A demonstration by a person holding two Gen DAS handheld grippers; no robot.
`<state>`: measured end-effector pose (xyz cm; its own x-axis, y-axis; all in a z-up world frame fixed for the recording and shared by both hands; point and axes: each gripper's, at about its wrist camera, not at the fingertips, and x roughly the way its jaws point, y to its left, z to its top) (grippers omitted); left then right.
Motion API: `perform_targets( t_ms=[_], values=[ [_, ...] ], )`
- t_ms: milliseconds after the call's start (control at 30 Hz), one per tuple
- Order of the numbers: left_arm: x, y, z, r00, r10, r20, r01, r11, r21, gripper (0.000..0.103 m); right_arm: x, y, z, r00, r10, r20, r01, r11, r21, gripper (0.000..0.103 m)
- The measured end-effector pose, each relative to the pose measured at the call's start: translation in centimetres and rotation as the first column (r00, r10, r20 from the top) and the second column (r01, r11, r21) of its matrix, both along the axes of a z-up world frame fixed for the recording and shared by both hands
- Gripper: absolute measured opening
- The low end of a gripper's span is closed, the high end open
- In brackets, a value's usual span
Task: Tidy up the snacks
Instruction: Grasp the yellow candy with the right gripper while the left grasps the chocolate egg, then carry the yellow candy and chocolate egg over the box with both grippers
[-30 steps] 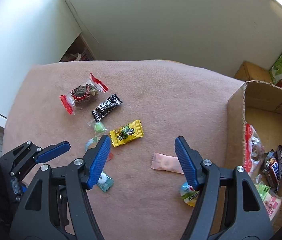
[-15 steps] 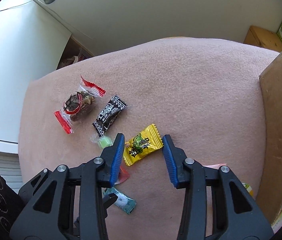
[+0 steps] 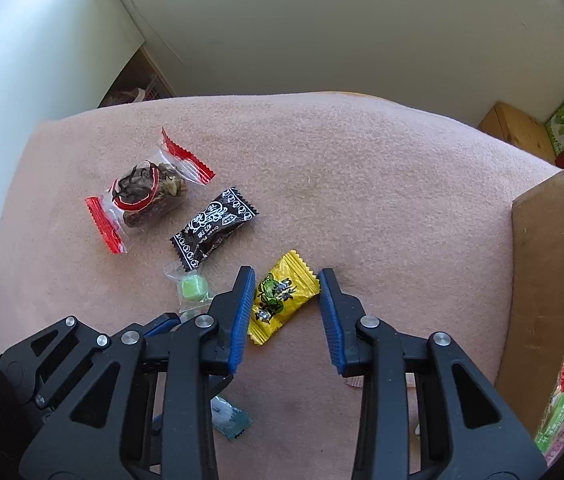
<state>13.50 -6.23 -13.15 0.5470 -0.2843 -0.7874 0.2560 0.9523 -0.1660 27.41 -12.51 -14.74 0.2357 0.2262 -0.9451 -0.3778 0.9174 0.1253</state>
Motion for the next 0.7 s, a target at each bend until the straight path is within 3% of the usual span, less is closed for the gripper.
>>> perform_targets(
  t_ms=[500,700],
  values=[
    [-1.4,0.3,0.6,1.0,-0.004,0.023,0.004,1.0,0.008,0.033,-1.6,-1.7,0.6,1.0,0.003,0.018,-0.004,0.998,0.06,0.017],
    [-1.9,1.0,0.8,1.0,0.001,0.028,-0.001,1.0,0.004,0.033,-2.3,-1.6,0.7,1.0,-0.001,0.027,-0.001,0.998,0.068,0.016]
  ],
)
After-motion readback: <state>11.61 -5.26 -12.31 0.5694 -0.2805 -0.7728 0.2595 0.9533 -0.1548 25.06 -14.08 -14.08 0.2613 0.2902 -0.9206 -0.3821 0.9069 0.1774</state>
